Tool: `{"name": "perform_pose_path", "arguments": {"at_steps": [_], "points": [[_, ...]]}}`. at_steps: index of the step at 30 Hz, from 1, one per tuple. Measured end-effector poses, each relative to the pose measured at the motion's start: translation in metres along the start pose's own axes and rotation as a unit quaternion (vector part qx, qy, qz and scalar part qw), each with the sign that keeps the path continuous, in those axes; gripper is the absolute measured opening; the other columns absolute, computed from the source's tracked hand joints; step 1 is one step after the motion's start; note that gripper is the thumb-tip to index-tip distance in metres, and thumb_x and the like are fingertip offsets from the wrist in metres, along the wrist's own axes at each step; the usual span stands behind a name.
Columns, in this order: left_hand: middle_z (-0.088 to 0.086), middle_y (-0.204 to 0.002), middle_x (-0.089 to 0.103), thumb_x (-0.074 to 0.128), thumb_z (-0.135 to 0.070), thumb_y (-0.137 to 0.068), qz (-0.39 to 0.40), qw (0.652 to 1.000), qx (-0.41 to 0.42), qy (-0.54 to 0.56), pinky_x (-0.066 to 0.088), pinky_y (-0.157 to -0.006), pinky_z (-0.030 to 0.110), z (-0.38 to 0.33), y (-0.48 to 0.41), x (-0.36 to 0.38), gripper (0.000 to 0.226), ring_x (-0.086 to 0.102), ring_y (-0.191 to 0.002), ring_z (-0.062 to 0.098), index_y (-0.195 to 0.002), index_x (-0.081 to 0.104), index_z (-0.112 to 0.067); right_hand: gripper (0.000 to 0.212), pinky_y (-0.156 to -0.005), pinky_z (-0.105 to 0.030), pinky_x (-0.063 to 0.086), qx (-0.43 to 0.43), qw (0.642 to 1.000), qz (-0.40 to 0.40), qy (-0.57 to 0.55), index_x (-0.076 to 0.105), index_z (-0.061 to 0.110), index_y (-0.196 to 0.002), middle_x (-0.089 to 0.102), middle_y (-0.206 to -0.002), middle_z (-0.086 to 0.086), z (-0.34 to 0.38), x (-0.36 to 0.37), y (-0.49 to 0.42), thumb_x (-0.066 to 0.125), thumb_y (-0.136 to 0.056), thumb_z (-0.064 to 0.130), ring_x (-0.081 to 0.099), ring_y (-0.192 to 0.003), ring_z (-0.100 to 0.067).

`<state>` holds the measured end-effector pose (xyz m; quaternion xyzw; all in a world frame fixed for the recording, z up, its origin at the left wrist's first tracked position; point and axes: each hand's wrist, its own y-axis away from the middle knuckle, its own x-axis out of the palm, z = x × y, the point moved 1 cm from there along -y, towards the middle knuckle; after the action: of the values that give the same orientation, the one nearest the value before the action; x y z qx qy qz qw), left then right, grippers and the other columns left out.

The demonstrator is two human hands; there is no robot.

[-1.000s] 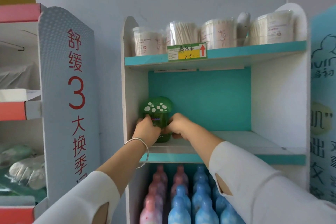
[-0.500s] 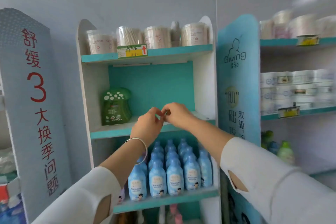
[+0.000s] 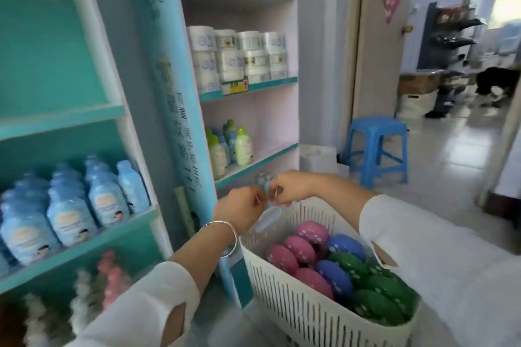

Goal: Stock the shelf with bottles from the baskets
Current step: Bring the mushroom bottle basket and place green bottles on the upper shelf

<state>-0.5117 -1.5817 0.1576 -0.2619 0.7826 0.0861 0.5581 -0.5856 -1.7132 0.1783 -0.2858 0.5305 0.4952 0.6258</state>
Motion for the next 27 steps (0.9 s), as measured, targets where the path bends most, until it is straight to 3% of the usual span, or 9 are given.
{"name": "perform_pose_path", "arguments": {"at_steps": [2,4,7,10,13,16,22,27], "points": [[0.005,-0.112,0.064,0.044,-0.027,-0.091,0.045,0.998,0.03,-0.013,0.047,-0.085,0.034,-0.025,-0.001,0.039,0.022,0.059,-0.105,0.027,-0.102,0.062,-0.025,0.026,-0.062,-0.027,0.047,0.068,0.997,0.042,-0.022,0.063,0.012,-0.115,0.064,-0.098,-0.009,-0.054,0.025,0.018,0.059,-0.09,0.018,0.061,-0.079,-0.019],[0.004,-0.112,0.065,0.045,-0.028,-0.09,0.078,0.995,0.057,-0.016,0.046,-0.085,0.033,-0.047,-0.002,0.07,0.021,0.059,-0.106,0.025,-0.101,0.063,-0.026,0.029,-0.072,-0.032,0.05,0.124,0.989,0.085,-0.02,0.061,0.012,-0.118,0.061,-0.103,-0.008,-0.098,0.049,0.032,0.059,-0.09,0.019,0.059,-0.085,-0.02],[0.005,-0.115,0.064,0.047,-0.028,-0.091,0.127,0.987,0.097,-0.035,0.046,-0.087,0.033,-0.071,-0.005,0.105,0.023,0.059,-0.107,0.026,-0.106,0.063,-0.023,0.036,-0.089,-0.036,0.05,0.152,0.978,0.145,0.011,0.062,0.011,-0.121,0.061,-0.113,-0.009,-0.139,0.079,0.044,0.066,-0.086,0.022,0.058,-0.094,-0.022],[0.008,-0.114,0.062,0.048,-0.029,-0.09,0.165,0.978,0.108,-0.071,0.049,-0.091,0.04,-0.083,-0.01,0.13,0.022,0.06,-0.105,0.031,-0.106,0.062,-0.024,0.046,-0.093,-0.03,0.044,0.16,0.976,0.147,0.028,0.057,0.01,-0.128,0.059,-0.125,-0.011,-0.155,0.099,0.047,0.067,-0.085,0.021,0.056,-0.111,-0.027],[0.007,-0.114,0.062,0.045,-0.032,-0.092,0.181,0.973,0.099,-0.106,0.047,-0.095,0.048,-0.085,-0.015,0.141,0.024,0.058,-0.107,0.031,-0.109,0.061,-0.028,0.049,-0.1,-0.036,0.044,0.157,0.978,0.135,0.022,0.054,0.013,-0.13,0.056,-0.129,-0.011,-0.162,0.118,0.035,0.067,-0.083,0.019,0.055,-0.115,-0.028],[0.008,-0.116,0.062,0.042,-0.03,-0.092,0.18,0.973,0.097,-0.109,0.047,-0.094,0.044,-0.078,-0.018,0.143,0.027,0.059,-0.107,0.032,-0.111,0.061,-0.026,0.053,-0.106,-0.039,0.04,0.145,0.979,0.128,0.063,0.049,0.017,-0.132,0.049,-0.136,-0.009,-0.164,0.138,0.018,0.065,-0.082,0.018,0.05,-0.12,-0.027],[0.004,-0.114,0.065,0.045,-0.026,-0.088,0.201,0.976,0.051,-0.064,0.049,-0.093,0.042,-0.053,-0.025,0.147,0.027,0.062,-0.103,0.028,-0.105,0.065,-0.024,0.051,-0.104,-0.038,0.042,0.165,0.975,0.075,0.129,0.046,0.003,-0.132,0.047,-0.135,-0.017,-0.16,0.16,0.002,0.062,-0.085,0.012,0.051,-0.121,-0.032],[0.006,-0.112,0.065,0.047,-0.025,-0.087,0.202,0.977,0.045,-0.048,0.048,-0.095,0.043,-0.047,-0.026,0.139,0.025,0.061,-0.104,0.03,-0.105,0.064,-0.025,0.053,-0.096,-0.034,0.046,0.157,0.973,0.098,0.139,0.052,0.017,-0.13,0.047,-0.131,-0.014,-0.157,0.139,0.011,0.069,-0.08,0.018,0.056,-0.114,-0.032]]}}
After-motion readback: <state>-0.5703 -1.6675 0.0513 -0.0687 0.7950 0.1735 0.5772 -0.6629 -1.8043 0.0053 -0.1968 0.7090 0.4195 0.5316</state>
